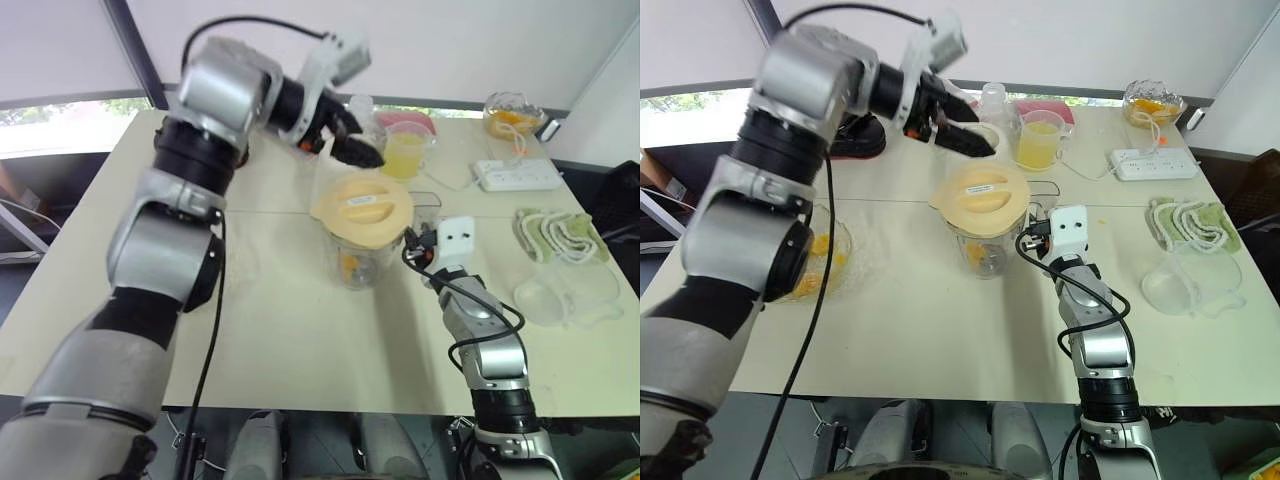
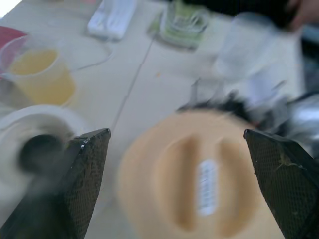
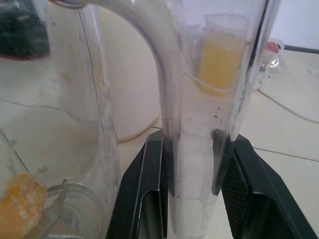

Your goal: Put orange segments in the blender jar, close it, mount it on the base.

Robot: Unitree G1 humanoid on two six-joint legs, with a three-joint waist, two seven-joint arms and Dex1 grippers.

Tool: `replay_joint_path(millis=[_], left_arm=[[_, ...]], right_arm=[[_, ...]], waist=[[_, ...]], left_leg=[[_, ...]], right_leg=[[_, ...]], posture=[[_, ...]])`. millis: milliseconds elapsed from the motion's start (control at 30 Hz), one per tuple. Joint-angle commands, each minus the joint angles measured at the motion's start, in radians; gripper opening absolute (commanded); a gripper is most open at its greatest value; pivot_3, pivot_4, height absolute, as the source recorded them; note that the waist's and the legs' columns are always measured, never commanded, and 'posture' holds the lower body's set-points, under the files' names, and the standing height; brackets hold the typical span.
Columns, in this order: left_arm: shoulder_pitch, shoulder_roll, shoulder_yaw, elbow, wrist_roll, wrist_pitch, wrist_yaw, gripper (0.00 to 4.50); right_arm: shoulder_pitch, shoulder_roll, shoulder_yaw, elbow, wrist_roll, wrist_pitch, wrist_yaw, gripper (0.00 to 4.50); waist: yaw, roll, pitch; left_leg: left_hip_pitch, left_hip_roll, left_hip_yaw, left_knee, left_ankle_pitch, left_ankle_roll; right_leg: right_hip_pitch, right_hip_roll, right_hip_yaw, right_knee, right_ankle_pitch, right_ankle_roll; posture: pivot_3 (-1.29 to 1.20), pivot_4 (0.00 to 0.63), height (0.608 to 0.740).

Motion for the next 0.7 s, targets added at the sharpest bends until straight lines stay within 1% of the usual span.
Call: replay_joint_path(millis=[33,167,300,367,433,467,500,533,600,633,667,700], left_arm=[[-0.033,0.034,0.026,0.008,-0.082,0.123,-0.054,4.47],[-0.001,0.098,0.015,0.053,-0.089,0.094,-0.058,4.47],[0.089,0.142,0.002,-0.009,-0.085,-0.016,-0.051,4.47],[0.201,0.169,0.039,-0.083,-0.082,-0.173,-0.008,4.47],[0.257,0.180,0.058,-0.124,-0.089,-0.235,0.015,4.47],[0.331,0.196,0.085,-0.165,-0.092,-0.325,0.031,4.47],[0.410,0.214,0.097,-0.199,-0.074,-0.461,0.056,4.47],[0.466,0.227,0.105,-0.224,-0.061,-0.559,0.075,4.47],[0.544,0.251,0.075,-0.230,0.024,-0.734,0.173,4.47],[0.580,0.268,0.059,-0.204,0.087,-0.842,0.262,4.47],[0.601,0.271,0.066,-0.179,0.116,-0.882,0.331,4.47],[0.609,0.264,0.091,-0.161,0.109,-0.878,0.376,4.47]], right_arm=[[-0.006,-0.009,0.001,-0.012,-0.004,-0.007,0.007,0.85],[-0.009,-0.012,0.002,-0.007,-0.006,-0.008,0.013,0.85],[-0.011,-0.015,0.000,-0.006,-0.005,-0.008,0.018,0.85],[-0.014,-0.020,-0.005,-0.010,-0.002,-0.005,0.020,0.85],[-0.015,-0.023,-0.009,-0.013,0.001,-0.004,0.023,0.85],[-0.015,-0.027,-0.013,-0.015,0.001,-0.005,0.023,0.85],[-0.014,-0.031,-0.017,-0.017,0.002,-0.007,0.025,0.85],[-0.013,-0.035,-0.021,-0.019,0.003,-0.009,0.026,0.85],[-0.012,-0.040,-0.027,-0.022,0.006,-0.008,0.031,0.85],[-0.012,-0.043,-0.029,-0.023,0.006,-0.007,0.033,0.85],[-0.014,-0.045,-0.032,-0.024,0.007,-0.004,0.035,0.85],[-0.016,-0.049,-0.034,-0.023,0.008,-0.001,0.038,0.85]], waist=[[-0.003,0.000,0.000],[-0.011,0.002,0.001],[-0.009,0.002,0.001],[-0.005,0.002,0.001],[-0.002,0.002,0.001],[0.000,0.002,0.002],[0.001,0.002,0.002],[0.001,0.002,0.001],[0.004,0.002,0.001],[0.006,0.002,0.001],[0.009,0.002,0.001],[0.013,0.002,0.001]], left_leg=[[0.000,0.000,0.000,0.000,0.000,0.000],[0.001,0.000,0.000,0.000,0.000,0.000],[0.001,0.001,0.000,0.000,0.000,0.000],[0.001,0.001,0.000,0.000,0.000,0.000],[0.001,0.002,0.000,0.000,0.000,0.000],[0.001,0.002,0.001,0.000,0.000,-0.001],[0.001,0.002,0.001,0.000,0.000,-0.001],[0.001,0.002,0.001,0.000,0.000,-0.001],[0.001,0.003,0.001,0.000,0.000,-0.001],[0.001,0.003,0.001,0.000,0.000,-0.001],[0.001,0.003,0.001,0.000,0.001,-0.002],[0.001,0.003,0.001,0.000,0.001,-0.002]], right_leg=[[0.000,0.000,0.000,0.000,0.000,0.000],[0.000,0.000,0.000,0.002,0.000,0.000],[0.000,0.000,0.000,0.003,0.000,0.000],[0.000,-0.001,0.000,0.003,0.000,0.000],[0.000,-0.003,0.000,0.003,0.000,0.000],[-0.001,-0.003,0.000,0.003,0.000,-0.001],[-0.001,-0.003,0.000,0.003,0.000,-0.001],[-0.001,-0.003,0.001,0.004,0.000,-0.001],[-0.002,-0.004,0.001,0.005,0.000,-0.001],[-0.002,-0.004,0.000,0.006,0.001,-0.001],[-0.002,-0.004,0.000,0.006,0.001,-0.001],[-0.002,-0.005,0.000,0.007,0.001,-0.001]], posture=[[0.00,0.150,0.740],[0.00,0.150,0.740],[0.00,0.150,0.740],[0.00,0.150,0.740],[0.00,0.150,0.740],[0.00,0.150,0.740],[0.00,0.150,0.740],[0.00,0.150,0.740],[0.00,0.150,0.740],[0.00,0.150,0.740],[0.00,0.150,0.740],[0.00,0.150,0.740]])
